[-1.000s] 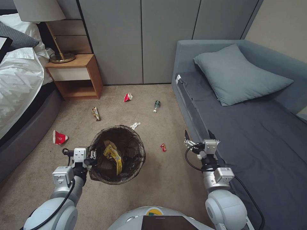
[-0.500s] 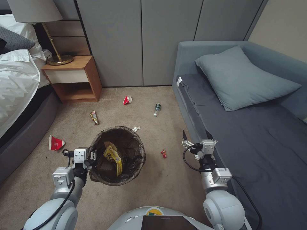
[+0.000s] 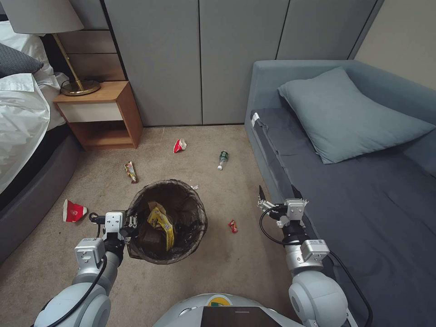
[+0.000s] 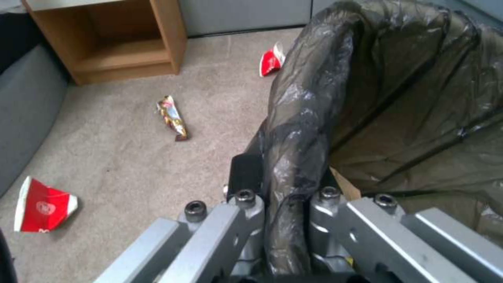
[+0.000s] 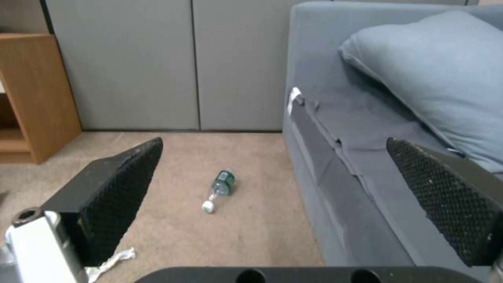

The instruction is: Pick up the trash bin, then pick up the garbage from the floor and place it into the trash bin.

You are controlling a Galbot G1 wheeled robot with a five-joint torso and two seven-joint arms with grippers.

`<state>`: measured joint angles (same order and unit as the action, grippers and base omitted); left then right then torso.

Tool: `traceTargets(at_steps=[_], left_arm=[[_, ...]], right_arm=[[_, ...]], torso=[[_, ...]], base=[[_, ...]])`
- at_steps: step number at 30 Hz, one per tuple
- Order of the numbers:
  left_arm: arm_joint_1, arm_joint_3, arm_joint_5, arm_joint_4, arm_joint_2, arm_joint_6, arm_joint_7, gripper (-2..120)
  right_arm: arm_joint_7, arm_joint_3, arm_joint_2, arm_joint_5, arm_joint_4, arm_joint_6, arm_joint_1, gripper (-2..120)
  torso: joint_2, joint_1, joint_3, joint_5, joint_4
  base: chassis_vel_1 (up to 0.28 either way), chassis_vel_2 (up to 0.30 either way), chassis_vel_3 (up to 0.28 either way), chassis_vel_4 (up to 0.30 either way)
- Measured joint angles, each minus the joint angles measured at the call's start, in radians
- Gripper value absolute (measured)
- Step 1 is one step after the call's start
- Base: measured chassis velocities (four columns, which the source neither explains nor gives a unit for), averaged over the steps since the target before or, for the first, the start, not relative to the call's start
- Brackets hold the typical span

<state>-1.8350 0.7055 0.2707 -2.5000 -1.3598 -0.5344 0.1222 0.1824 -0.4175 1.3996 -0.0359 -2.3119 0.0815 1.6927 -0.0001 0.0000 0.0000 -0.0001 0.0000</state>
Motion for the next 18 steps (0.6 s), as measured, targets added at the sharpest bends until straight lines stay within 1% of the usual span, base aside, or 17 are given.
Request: traceTargets(at_steps=[3, 5, 8, 9, 11, 13, 14, 16, 18], left_arm=[[-0.001, 0.001, 0.002, 0.000, 0.001, 0.000, 0.000, 5], [-0.002, 0.005, 0.007, 0.000, 0.008, 0.000, 0.001, 5], [-0.002, 0.006, 0.008, 0.000, 0.011, 0.000, 0.001, 5], [-0.003, 0.007, 0.008, 0.000, 0.015, -0.001, 0.001, 5], [-0.004, 0.008, 0.009, 0.000, 0.016, -0.001, 0.001, 5], [-0.009, 0.006, 0.009, 0.000, 0.016, -0.004, 0.001, 5], [-0.009, 0.006, 0.009, 0.000, 0.016, -0.004, 0.001, 5], [-0.011, 0.004, 0.009, 0.000, 0.016, -0.005, 0.001, 5], [-0.011, 0.004, 0.009, 0.000, 0.017, -0.005, 0.001, 5]], right_arm=[[0.000, 0.000, -0.006, 0.000, 0.003, 0.004, 0.002, 100], [0.000, 0.001, -0.031, -0.002, 0.012, 0.037, 0.002, 100], [-0.002, 0.001, -0.038, -0.004, 0.015, 0.052, 0.002, 100], [-0.016, 0.000, -0.055, -0.012, 0.022, 0.083, -0.002, 100], [-0.023, 0.000, -0.060, -0.018, 0.025, 0.096, -0.005, 100], [-0.052, -0.004, -0.083, -0.054, 0.055, 0.157, -0.022, 100], [-0.052, -0.004, -0.083, -0.054, 0.055, 0.157, -0.022, 100], [-0.080, -0.009, -0.104, -0.090, 0.077, 0.207, -0.034, 100], [-0.086, -0.008, -0.114, -0.098, 0.088, 0.214, -0.039, 100]], torso=[[0.000, 0.000, 0.000, 0.0000, 0.0000], [0.000, 0.000, 0.000, 0.0000, 0.0000], [0.000, 0.000, 0.000, 0.0000, 0.0000], [0.000, 0.000, 0.000, 0.0001, 0.0000], [0.000, 0.000, 0.000, 0.0000, -0.0003], [0.000, 0.000, 0.000, 0.0003, 0.0001], [0.000, 0.000, 0.000, 0.0003, 0.0001], [0.000, 0.000, 0.000, 0.0000, 0.0001], [0.000, 0.000, 0.000, 0.0002, 0.0000]], base=[[-0.037, 0.059, 0.039, -0.036], [0.000, 0.000, 0.000, 0.000], [0.000, 0.000, 0.000, 0.000], [0.000, 0.000, 0.000, 0.000], [0.000, 0.000, 0.000, 0.000], [0.000, 0.000, 0.000, 0.000], [0.000, 0.000, 0.000, 0.000], [0.000, 0.000, 0.000, 0.000], [0.000, 0.000, 0.000, 0.000]])
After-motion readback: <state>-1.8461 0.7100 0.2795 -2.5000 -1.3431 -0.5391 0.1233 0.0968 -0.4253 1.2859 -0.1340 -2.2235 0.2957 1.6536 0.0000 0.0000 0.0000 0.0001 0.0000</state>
